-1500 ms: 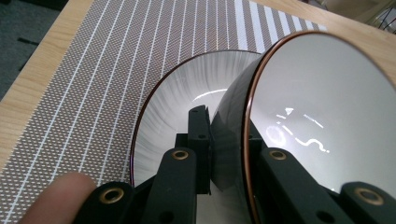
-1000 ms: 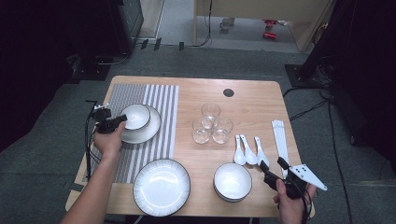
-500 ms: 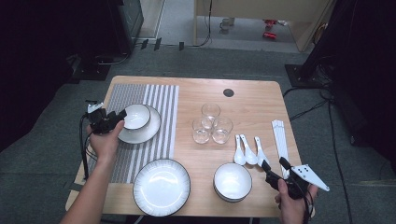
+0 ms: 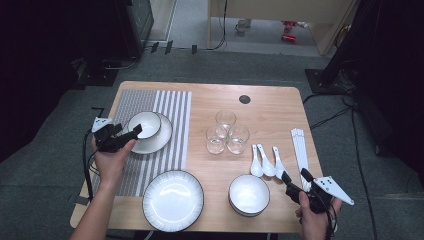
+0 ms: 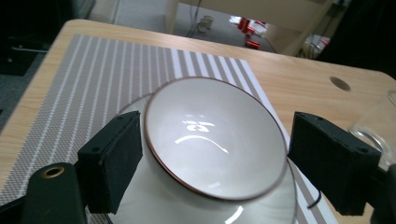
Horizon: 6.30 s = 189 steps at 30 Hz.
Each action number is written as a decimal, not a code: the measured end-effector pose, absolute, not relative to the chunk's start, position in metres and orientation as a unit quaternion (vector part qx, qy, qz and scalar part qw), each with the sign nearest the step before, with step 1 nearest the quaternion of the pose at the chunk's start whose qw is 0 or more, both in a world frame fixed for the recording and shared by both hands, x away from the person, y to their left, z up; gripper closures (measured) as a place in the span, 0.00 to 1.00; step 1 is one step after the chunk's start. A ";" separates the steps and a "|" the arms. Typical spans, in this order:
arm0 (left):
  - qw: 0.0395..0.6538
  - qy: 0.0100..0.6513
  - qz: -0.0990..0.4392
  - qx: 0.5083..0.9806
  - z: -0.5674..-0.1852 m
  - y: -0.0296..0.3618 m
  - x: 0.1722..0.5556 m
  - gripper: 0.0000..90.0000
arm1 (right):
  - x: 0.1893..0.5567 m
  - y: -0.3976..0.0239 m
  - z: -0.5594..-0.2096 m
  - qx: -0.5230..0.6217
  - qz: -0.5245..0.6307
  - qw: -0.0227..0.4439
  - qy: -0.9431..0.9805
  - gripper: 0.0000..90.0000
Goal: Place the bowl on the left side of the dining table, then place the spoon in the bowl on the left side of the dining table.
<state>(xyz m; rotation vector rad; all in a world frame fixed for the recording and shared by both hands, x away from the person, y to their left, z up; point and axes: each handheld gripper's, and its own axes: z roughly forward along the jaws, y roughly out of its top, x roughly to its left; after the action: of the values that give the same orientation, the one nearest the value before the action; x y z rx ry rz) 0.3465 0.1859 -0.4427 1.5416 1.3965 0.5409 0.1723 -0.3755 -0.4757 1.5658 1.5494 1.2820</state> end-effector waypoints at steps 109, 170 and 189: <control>0.450 0.495 0.196 0.717 -0.485 0.155 0.278 0.10 | 0.228 -0.376 -0.519 0.679 0.360 0.212 0.604 0.53; 0.502 0.459 0.171 0.713 -0.447 0.130 0.282 0.10 | 0.222 -0.366 -0.447 0.620 0.423 0.265 0.605 0.91; 0.517 0.426 0.159 0.725 -0.430 0.097 0.292 0.10 | 0.237 -0.331 -0.423 0.582 0.458 0.250 0.624 0.91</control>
<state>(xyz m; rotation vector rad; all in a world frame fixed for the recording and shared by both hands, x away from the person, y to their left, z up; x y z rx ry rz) 0.2924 0.0972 -0.4304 1.7404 1.0220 0.3809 0.2367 -0.3311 -0.4230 1.5846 1.6996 1.2461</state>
